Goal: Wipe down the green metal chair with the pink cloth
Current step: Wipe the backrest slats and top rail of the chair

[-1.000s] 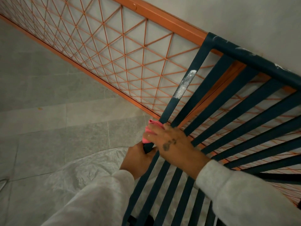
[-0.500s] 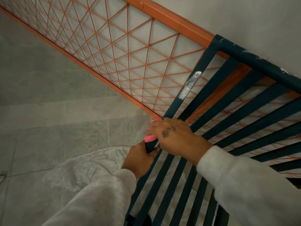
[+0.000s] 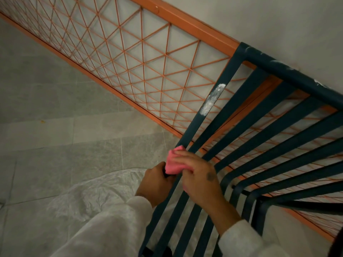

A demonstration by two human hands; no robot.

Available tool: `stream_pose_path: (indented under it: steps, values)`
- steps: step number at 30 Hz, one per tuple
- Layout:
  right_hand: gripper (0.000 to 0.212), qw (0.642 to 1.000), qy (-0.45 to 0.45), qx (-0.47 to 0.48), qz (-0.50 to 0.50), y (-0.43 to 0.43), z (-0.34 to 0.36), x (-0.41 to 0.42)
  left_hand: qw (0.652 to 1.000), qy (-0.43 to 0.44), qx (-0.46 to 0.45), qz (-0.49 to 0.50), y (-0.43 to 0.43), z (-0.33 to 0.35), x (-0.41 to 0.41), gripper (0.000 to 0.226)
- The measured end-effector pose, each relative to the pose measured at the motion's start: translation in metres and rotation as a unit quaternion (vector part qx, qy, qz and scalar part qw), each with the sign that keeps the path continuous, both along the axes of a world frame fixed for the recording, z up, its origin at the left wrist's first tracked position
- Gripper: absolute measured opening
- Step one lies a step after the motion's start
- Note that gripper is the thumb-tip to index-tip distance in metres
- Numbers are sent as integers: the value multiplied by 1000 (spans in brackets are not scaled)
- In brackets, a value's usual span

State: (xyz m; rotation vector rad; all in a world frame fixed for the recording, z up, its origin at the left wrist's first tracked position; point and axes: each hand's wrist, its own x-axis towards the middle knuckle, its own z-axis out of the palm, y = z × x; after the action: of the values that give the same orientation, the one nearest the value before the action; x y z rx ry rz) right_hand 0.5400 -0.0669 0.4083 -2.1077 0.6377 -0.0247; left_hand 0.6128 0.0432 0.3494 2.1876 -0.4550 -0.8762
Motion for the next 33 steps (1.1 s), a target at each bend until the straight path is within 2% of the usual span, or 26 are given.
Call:
stream_pose_path:
  steps: [1, 3, 5, 6, 9, 13, 16, 17, 19, 21, 25, 30, 33]
  values:
    - [46, 994, -11, 66, -91, -4, 8, 1, 1000, 19, -8, 19, 0, 0, 1, 22]
    - [46, 947, -42, 196, -252, -18, 22, 7, 998, 52, -14, 36, 1, 3, 0, 21]
    - [48, 894, -76, 282, -340, -34, 28, 18, 998, 55, -15, 30, 1, 2, -1, 21]
    - [50, 883, -80, 301, -351, -38, 28, 26, 998, 48, -12, 28, 1, 1, -1, 22]
    - [54, 893, -72, 293, -335, -29, 25, 40, 999, 40, -9, 28, 0, -1, -2, 19]
    - [47, 898, -27, 269, -346, 9, 10, 24, 999, 41, -8, 26, 0, -2, -1, 16]
    - [56, 878, 11, 310, -365, 30, -1, 10, 997, 61, -26, 34, 0, -1, -2, 16]
    - [54, 873, 19, 318, -370, 29, 0, 10, 997, 61, -28, 34, 0, 0, -1, 16]
    - [38, 873, 30, 320, -366, 16, 4, 18, 998, 47, -18, 31, -1, 1, -2, 17]
    - [25, 879, 3, 322, -353, -9, 16, 32, 999, 36, -6, 31, 0, 2, -2, 19]
    - [26, 874, -67, 328, -352, -38, 32, 46, 998, 43, -5, 40, -2, 5, -2, 19]
    - [19, 901, 32, 288, -323, -9, 11, 21, 998, 59, -7, 26, 0, 6, -4, 16]
    - [16, 898, 66, 300, -314, -9, 10, 7, 997, 75, 2, 4, 0, 11, 1, 14]
